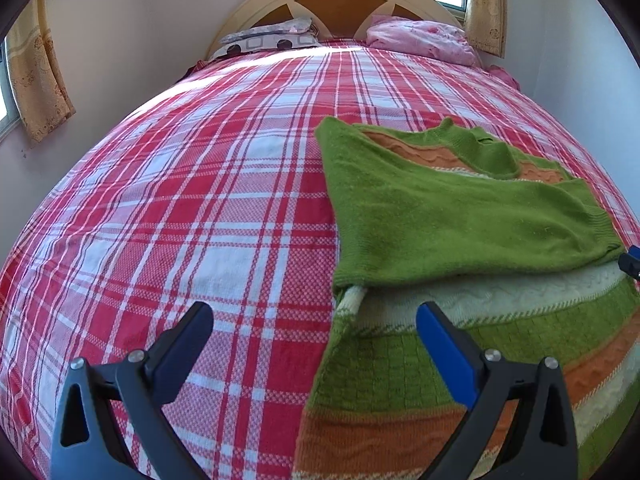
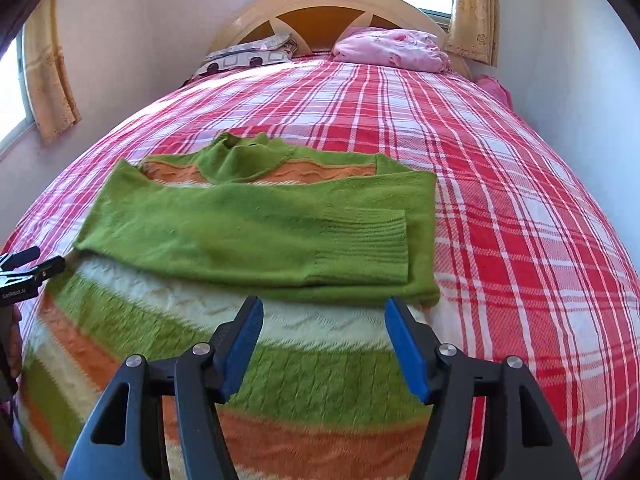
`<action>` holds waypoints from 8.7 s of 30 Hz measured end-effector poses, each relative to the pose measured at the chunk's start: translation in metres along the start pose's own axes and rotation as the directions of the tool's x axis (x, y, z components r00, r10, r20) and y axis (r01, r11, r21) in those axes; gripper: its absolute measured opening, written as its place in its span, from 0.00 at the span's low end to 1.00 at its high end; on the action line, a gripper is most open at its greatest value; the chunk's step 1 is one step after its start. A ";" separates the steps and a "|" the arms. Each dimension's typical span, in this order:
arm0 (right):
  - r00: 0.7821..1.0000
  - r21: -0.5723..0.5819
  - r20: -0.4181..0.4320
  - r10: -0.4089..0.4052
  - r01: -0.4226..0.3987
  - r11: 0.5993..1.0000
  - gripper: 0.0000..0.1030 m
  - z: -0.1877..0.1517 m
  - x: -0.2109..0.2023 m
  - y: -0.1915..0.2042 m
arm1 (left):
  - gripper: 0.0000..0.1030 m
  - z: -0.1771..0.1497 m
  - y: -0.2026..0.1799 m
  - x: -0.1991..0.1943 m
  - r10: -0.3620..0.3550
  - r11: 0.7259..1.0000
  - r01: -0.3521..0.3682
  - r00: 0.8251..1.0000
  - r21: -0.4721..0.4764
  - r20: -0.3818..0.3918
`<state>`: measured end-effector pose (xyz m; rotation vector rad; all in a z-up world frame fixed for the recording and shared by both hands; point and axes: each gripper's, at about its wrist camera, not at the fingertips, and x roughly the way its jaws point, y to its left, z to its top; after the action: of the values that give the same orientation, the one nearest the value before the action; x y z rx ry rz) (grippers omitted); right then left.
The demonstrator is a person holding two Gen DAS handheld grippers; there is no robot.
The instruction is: Fold small clothes
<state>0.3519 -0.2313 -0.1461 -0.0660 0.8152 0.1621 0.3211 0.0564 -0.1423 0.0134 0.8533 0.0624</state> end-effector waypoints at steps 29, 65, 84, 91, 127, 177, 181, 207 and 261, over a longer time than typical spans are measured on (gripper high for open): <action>0.998 0.026 -0.041 0.054 -0.053 0.998 0.67 -0.104 -0.073 0.021 | 1.00 -0.092 -0.014 -0.086 -0.122 0.990 0.121 0.992 0.068 0.011; 0.998 0.054 -0.067 -0.001 0.005 0.999 0.69 -0.206 -0.165 0.031 | 1.00 -0.187 -0.010 -0.130 -0.218 0.964 0.236 0.965 0.121 -0.143; 0.998 0.066 -0.062 -0.027 0.031 0.997 0.69 -0.231 -0.176 0.018 | 0.64 -0.214 0.023 -0.136 -0.370 0.929 0.354 0.905 -0.108 -0.212; 0.998 0.072 -0.057 -0.025 0.029 0.997 0.70 -0.232 -0.180 0.013 | 0.21 -0.212 0.021 -0.140 -0.347 0.938 0.338 0.917 -0.079 -0.195; 0.922 0.198 0.249 0.297 -0.348 0.916 0.03 -0.214 -0.241 -0.016 | 0.05 -0.169 0.047 -0.181 -0.508 0.853 0.508 0.861 -0.120 0.035; 0.893 0.160 0.328 0.310 -0.376 0.913 0.03 0.068 -0.134 -0.015 | 0.05 0.058 0.050 -0.080 -0.472 0.829 0.515 0.854 -0.217 0.220; 0.911 0.183 0.283 0.300 -0.358 0.916 0.03 0.088 -0.096 -0.019 | 0.05 0.076 0.045 -0.050 -0.465 0.838 0.498 0.866 -0.223 0.186; 0.985 0.208 0.084 0.152 -0.166 0.964 0.61 0.105 0.048 -0.042 | 0.62 0.071 0.055 0.039 -0.313 0.894 0.323 0.946 -0.310 0.082; 0.970 0.045 0.001 0.242 -0.242 0.969 0.16 0.076 0.106 0.096 | 0.05 0.077 0.022 0.076 -0.154 0.963 0.167 0.985 -0.210 0.080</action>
<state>0.4617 -0.1152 -0.1714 0.0757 0.8299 0.3744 0.4278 0.0840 -0.1486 -0.2574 0.7779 0.0020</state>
